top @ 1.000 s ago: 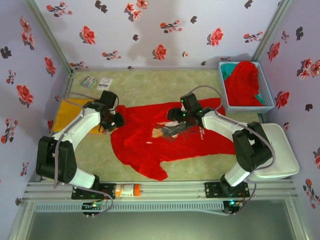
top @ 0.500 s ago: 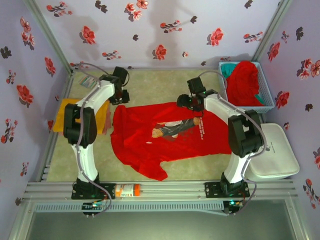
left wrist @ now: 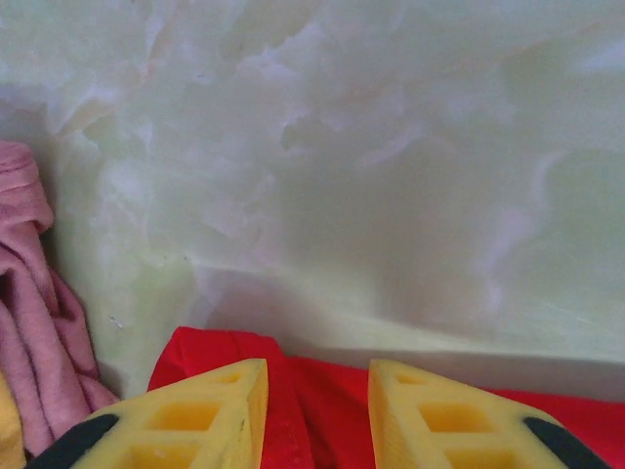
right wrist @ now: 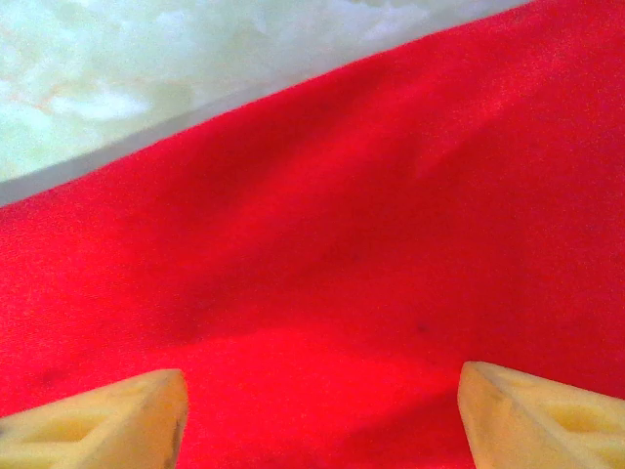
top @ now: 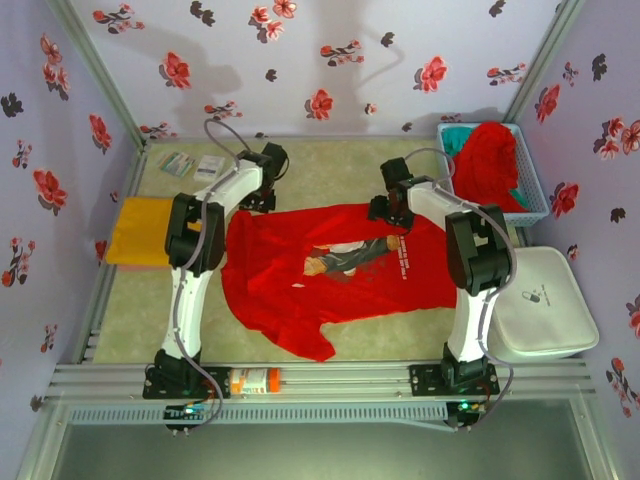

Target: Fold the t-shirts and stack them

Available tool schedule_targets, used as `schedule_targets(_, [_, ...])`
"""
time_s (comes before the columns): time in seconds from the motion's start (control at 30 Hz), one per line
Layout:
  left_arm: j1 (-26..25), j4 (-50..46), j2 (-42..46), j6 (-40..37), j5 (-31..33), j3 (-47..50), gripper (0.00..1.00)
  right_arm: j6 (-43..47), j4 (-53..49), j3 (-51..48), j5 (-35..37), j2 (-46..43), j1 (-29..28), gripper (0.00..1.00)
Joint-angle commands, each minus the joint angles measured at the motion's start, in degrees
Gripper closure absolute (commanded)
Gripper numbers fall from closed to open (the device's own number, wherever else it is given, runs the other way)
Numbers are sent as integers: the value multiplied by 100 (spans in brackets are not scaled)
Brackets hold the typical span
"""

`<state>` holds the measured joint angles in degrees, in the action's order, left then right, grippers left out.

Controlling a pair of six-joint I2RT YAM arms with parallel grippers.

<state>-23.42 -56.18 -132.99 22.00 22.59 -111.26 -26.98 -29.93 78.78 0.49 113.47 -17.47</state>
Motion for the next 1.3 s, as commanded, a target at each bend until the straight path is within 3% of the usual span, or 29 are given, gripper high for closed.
schedule_targets(0.0, [-9, -365, -252, -186, 495, -219, 70, 45, -118, 105, 170, 157, 59, 26])
schedule_targets(0.43, [28, -599, -403, -214, 999, -379, 84, -34, -140, 32, 171, 235, 123, 27])
schedule_targets(0.63, [96, -655, -382, -199, 985, -458, 100, -225, -263, 15, 230, 293, 267, 27])
schedule_targets(0.8, [358, -335, 97, 15, 226, -142, 100, -320, -383, 66, 187, 364, 435, 29])
schedule_targets(1.07, [1028, 907, 1498, 659, -1275, 1306, 100, -517, -238, -182, 133, 255, 661, 31])
schedule_targets(1.27, [1307, 1339, 2029, 902, -1424, 1973, 100, -582, -146, -291, 88, 189, 736, 31])
